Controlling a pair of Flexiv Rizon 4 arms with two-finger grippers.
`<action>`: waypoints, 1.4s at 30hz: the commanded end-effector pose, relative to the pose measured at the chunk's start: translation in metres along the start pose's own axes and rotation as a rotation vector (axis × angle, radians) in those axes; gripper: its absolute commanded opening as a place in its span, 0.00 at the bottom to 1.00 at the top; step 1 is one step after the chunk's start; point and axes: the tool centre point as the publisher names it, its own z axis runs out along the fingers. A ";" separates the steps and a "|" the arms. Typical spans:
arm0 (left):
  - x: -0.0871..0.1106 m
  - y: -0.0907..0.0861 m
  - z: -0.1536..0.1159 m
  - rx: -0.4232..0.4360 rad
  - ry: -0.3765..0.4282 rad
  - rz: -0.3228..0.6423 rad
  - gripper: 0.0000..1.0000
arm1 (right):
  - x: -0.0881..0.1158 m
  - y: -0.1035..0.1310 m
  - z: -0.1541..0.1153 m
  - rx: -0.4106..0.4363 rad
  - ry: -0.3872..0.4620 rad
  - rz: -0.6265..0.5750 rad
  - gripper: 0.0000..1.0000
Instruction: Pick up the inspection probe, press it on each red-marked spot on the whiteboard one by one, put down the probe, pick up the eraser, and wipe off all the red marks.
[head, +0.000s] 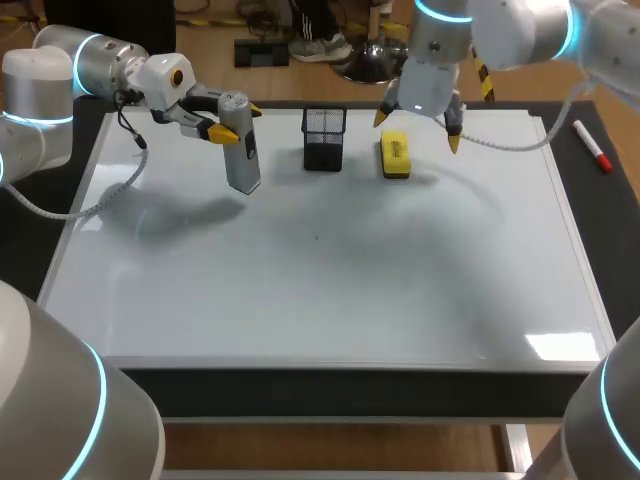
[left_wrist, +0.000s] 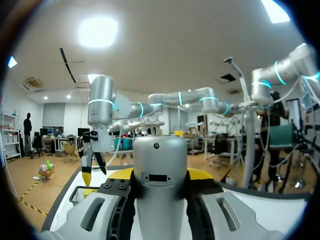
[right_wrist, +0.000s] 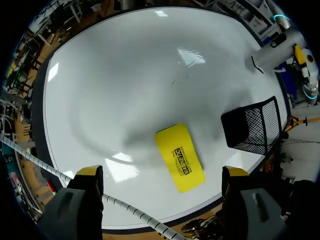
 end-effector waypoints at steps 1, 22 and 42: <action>-0.001 -0.001 -0.001 -0.001 0.004 -0.002 0.00 | 0.017 0.003 -0.018 -0.012 -0.066 0.057 1.00; -0.001 -0.001 -0.001 -0.001 0.004 -0.002 0.00 | 0.056 0.008 -0.096 -0.196 -0.245 0.554 1.00; -0.001 -0.001 -0.001 -0.001 0.004 -0.002 0.00 | 0.062 0.016 -0.119 -0.227 -0.322 0.622 1.00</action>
